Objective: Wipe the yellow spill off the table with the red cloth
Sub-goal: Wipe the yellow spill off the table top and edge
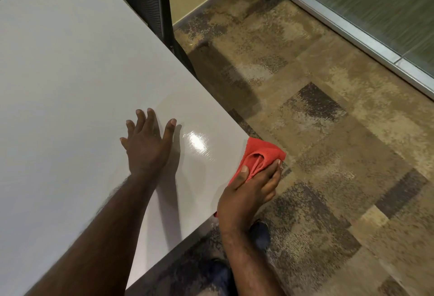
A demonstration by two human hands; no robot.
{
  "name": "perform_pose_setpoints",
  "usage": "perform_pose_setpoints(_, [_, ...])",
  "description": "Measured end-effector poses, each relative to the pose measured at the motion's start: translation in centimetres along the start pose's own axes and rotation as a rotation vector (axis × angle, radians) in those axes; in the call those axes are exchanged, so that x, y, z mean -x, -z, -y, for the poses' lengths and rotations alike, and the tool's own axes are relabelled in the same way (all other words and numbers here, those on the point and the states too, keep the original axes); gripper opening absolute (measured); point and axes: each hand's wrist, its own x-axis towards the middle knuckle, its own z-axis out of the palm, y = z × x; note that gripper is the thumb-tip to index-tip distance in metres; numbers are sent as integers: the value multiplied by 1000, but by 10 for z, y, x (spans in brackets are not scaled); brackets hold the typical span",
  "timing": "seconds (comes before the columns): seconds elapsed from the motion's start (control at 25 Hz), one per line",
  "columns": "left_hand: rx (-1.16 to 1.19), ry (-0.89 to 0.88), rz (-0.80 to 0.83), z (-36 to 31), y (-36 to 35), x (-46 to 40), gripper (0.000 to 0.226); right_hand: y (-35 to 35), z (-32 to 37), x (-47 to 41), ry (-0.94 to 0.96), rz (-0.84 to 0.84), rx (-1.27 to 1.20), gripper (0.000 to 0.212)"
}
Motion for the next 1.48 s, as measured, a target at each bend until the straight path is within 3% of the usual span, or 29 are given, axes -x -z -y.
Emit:
perform_pose_setpoints(0.24, [3,10,25,1,2,-1,81,-6,-8,40,-71,60,-92,65])
perform_pose_setpoints(0.56, [162,-81,72,27,20,12,66,0,-17,109,56,182,101,70])
perform_pose_setpoints(0.68, [160,-163,9,60,24,47,58,3,-21,117,175,204,259,68])
perform_pose_setpoints(0.8, [162,-110,-42,103,28,85,60,6,-26,121,352,210,415,69])
perform_pose_setpoints(1.0, [124,-33,-118,163,36,148,59,3,-21,139,759,441,747,82])
perform_pose_setpoints(1.28, [42,46,-117,189,31,188,63,-24,3,149,1176,623,804,73])
perform_pose_setpoints(1.48, [56,54,-107,188,31,187,65,-59,20,136,1264,697,802,66])
